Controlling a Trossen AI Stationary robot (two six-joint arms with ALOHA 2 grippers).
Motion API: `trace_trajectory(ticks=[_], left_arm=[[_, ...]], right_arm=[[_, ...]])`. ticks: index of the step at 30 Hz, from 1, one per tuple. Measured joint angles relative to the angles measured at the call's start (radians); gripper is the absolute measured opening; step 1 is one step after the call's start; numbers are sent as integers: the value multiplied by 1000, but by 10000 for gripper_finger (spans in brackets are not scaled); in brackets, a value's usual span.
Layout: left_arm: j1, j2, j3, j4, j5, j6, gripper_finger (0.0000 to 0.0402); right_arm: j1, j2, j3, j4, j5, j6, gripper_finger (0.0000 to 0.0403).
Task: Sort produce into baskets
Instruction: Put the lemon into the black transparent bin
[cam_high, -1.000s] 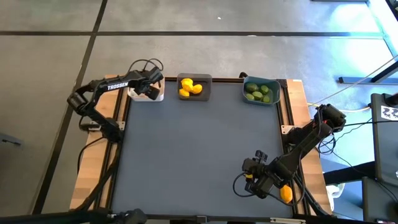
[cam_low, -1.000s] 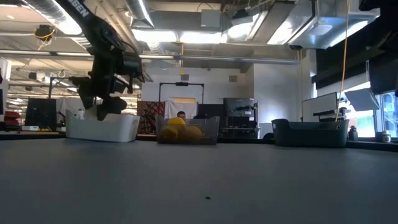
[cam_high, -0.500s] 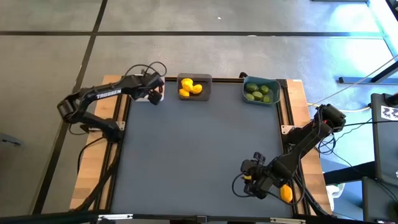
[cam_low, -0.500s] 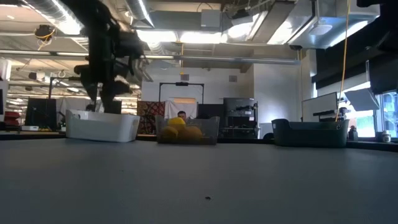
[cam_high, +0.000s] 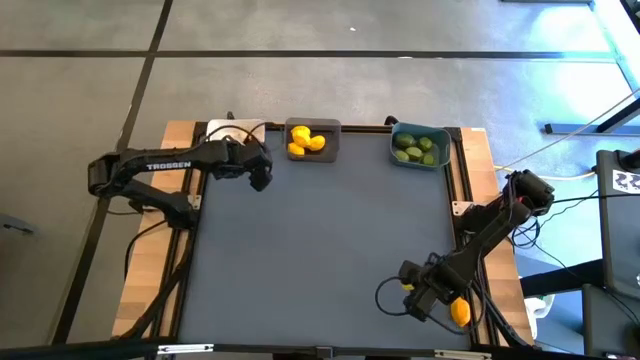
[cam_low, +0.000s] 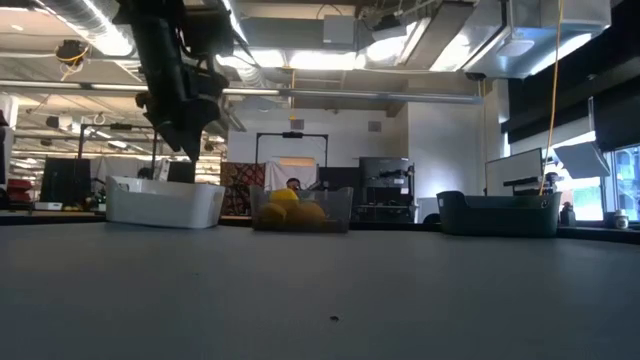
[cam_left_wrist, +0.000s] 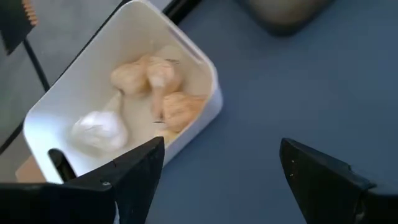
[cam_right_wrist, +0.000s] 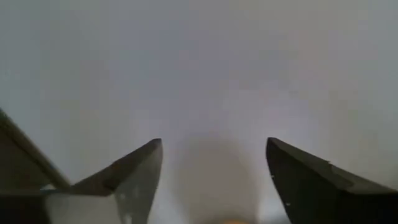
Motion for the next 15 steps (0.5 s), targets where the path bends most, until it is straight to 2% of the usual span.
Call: trace_trajectory(ticks=[3, 7, 15], left_arm=[[-35, 0, 0, 0, 0, -10, 315], [-68, 0, 0, 0, 0, -30, 315], [-110, 0, 0, 0, 0, -43, 315]], right_arm=[[19, 12, 0, -42, -147, 26, 318], [57, 14, 0, -48, -257, 128, 336], [119, 14, 0, -49, -342, 312, 320]])
